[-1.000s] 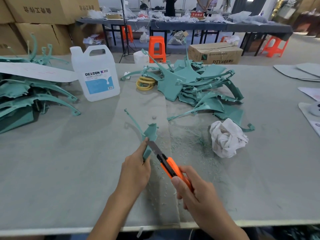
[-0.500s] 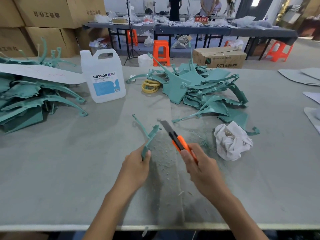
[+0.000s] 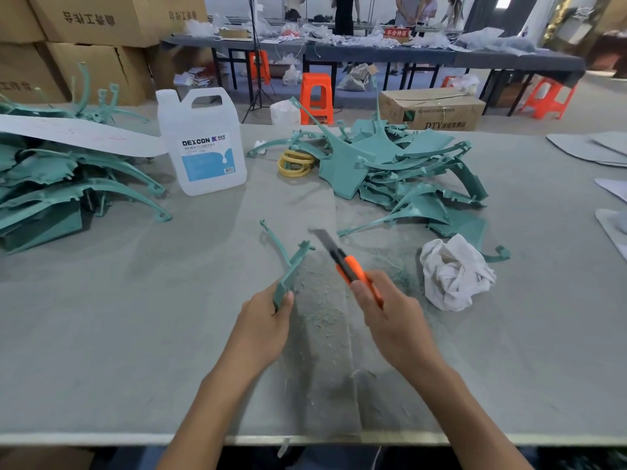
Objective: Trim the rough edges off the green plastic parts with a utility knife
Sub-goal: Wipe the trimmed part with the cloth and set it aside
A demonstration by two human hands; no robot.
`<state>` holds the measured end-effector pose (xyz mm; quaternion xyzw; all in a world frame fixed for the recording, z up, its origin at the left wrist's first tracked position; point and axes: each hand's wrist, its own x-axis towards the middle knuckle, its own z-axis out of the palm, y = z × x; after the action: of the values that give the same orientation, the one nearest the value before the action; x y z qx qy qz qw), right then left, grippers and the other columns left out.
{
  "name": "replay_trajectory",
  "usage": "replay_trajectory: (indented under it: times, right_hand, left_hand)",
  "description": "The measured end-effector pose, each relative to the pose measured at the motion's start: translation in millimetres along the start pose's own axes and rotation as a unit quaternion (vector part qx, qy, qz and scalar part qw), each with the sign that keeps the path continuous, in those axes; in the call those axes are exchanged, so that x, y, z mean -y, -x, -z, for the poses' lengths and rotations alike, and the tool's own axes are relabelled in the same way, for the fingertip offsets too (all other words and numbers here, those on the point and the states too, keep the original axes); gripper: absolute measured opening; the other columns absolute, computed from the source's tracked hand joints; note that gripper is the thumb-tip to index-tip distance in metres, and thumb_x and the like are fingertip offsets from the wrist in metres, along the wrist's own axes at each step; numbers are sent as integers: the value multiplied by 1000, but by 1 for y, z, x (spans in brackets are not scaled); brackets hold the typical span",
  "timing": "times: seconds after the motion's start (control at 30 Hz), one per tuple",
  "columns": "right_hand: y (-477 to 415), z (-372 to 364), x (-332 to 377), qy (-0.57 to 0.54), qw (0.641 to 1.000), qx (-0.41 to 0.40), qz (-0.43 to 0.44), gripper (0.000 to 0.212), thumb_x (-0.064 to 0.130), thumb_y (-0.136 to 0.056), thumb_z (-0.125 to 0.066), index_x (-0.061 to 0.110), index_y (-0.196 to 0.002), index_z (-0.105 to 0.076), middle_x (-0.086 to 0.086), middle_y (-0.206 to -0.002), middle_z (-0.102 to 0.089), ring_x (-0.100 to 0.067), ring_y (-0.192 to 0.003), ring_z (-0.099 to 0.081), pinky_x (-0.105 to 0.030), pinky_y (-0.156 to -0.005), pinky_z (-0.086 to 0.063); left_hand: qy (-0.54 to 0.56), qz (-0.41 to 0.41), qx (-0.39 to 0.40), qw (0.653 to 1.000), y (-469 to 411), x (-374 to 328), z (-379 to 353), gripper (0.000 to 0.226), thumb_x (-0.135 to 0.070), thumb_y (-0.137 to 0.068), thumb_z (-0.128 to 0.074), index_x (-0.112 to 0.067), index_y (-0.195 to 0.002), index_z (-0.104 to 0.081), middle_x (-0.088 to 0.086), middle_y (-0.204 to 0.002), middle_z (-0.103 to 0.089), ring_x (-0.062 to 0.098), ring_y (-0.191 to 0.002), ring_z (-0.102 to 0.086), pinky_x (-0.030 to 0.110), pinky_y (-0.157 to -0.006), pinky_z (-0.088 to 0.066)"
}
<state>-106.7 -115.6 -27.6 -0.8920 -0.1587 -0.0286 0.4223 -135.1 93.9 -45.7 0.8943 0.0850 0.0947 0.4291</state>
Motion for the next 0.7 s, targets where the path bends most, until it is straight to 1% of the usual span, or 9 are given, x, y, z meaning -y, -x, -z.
replay_trajectory:
  times: [0.07,0.13,0.23,0.3,0.37,0.47,0.53,0.6,0.7]
  right_hand:
    - [1,0,-1,-28,1000,4,6,28,65,-98,-38,40,-100,-52,-2,-66,-63,-17,-50,-57,-46,-51,-50]
    - [8,-5,2,-40,997,56,32,32,67,-96,-39,40,-100,-54,2,-68,-63,-16,-49,-57,-45,-49,-49]
    - [-6,-3,-5,-12,998,58,-6,27,58,-100,-42,34,-96,-55,-1,-65,-62,-17,-53,-58,-49,-58,-54]
    - [-15,3,-10,-9,999,42,-25,28,56,-101,-42,32,-96,-55,-5,-66,-62,-22,-55,-59,-51,-62,-55]
    - [-17,5,-10,-21,998,56,1,33,62,-98,-41,32,-99,-55,-3,-68,-62,-22,-55,-59,-51,-59,-55]
    - [-18,4,-6,8,995,103,17,34,65,-97,-40,35,-100,-54,5,-68,-63,-16,-54,-60,-46,-57,-54]
    - [-26,6,-13,68,995,67,-2,31,61,-100,-38,33,-99,-52,1,-66,-63,-19,-57,-60,-46,-60,-53]
    - [-29,12,-22,95,995,33,-15,33,61,-100,-35,32,-98,-50,0,-68,-63,-21,-62,-61,-44,-64,-53]
    - [-21,14,-36,219,973,80,-8,42,64,-100,-31,32,-105,-58,6,-86,-60,-21,-82,-59,-39,-74,-49]
  left_hand:
    - [5,1,-2,1000,1,2,-1,34,-26,-104,-46,-18,-72,-46,-6,-59,-46,19,-60,-43,33,-58,-34]
    - [5,10,-5,1000,1,4,-2,36,-24,-104,-47,-20,-68,-44,-8,-55,-43,16,-57,-41,33,-56,-33]
    - [24,-3,-5,1000,3,6,-3,38,-25,-104,-48,-31,-67,-46,-12,-53,-47,9,-56,-43,27,-57,-36]
    - [44,-6,-2,999,5,7,0,28,-24,-105,-48,-30,-79,-58,-7,-64,-59,18,-66,-54,33,-66,-44]
    - [52,-2,4,999,5,8,0,21,-27,-105,-47,-22,-94,-64,10,-80,-67,31,-79,-60,40,-76,-49]
    - [46,-12,-1,999,5,11,-1,21,-27,-105,-47,-24,-92,-62,8,-78,-65,30,-76,-58,39,-74,-48]
    - [46,-12,-3,999,5,13,-2,19,-26,-105,-48,-26,-94,-64,6,-78,-67,28,-76,-59,39,-74,-49]
    - [47,-11,-1,999,6,15,-1,19,-28,-104,-48,-32,-94,-63,3,-76,-65,24,-73,-59,35,-73,-49]
    - [47,-8,-7,999,8,16,-1,24,-28,-104,-47,-25,-120,-66,-6,-79,-68,6,-80,-61,13,-67,-43]
